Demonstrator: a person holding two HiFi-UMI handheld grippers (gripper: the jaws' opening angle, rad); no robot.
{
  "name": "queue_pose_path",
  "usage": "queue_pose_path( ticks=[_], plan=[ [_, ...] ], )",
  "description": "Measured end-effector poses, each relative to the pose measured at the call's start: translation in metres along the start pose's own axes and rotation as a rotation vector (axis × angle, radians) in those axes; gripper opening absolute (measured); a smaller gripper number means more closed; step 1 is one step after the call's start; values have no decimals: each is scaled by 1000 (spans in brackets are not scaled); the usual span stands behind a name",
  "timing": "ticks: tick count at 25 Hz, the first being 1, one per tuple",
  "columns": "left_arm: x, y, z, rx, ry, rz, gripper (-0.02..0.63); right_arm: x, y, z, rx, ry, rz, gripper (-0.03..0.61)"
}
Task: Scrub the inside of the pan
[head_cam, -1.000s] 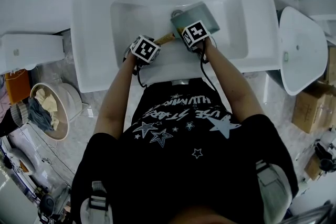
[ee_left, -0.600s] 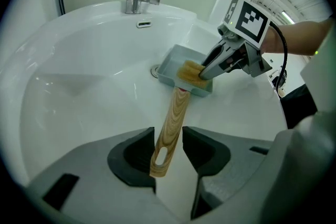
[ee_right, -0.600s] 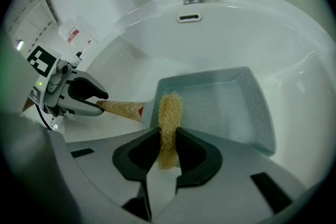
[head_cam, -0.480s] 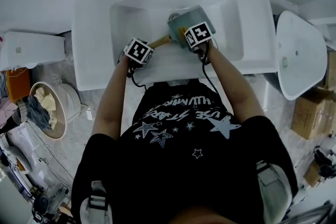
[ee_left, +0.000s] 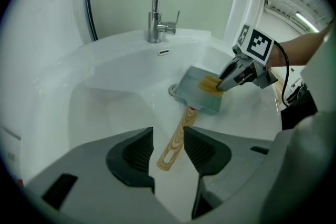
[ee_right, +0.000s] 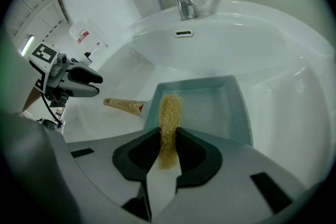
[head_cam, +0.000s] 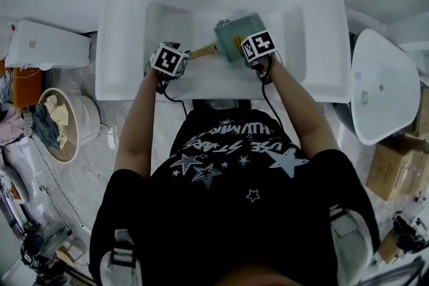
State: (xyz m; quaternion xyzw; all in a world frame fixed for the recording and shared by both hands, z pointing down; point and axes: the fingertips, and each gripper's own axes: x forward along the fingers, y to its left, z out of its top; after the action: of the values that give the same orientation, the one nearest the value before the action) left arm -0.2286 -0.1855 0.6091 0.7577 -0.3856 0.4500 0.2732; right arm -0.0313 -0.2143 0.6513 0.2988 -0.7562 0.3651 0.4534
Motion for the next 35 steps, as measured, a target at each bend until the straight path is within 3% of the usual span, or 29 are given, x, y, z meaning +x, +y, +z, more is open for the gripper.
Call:
queue_pose_path(
  ticks=[7,15,19,25,30,35],
  plan=[
    [-22,-22,24,-64,-95,119,164,-26,-6,0,-86,-41,54,87],
    [-55,-42,57,-244,-279,286,164,-48,-27,-2,-215,-56,114,87],
    [-69,-57,51,-323,-360,349,159,-48,-24,-6,-239,-75,162,87],
    [-82,-72,44,-391,-415,412,135,-59,-22,6,-243,-136,189,87],
    [-97,-88,28,-446,-435,486,54,-71,-17,10,-228,-177,229,86],
    [-119,-114,6,-531,-494,561,15,-92,-12,-2,-233,-222,231,86]
  ],
)
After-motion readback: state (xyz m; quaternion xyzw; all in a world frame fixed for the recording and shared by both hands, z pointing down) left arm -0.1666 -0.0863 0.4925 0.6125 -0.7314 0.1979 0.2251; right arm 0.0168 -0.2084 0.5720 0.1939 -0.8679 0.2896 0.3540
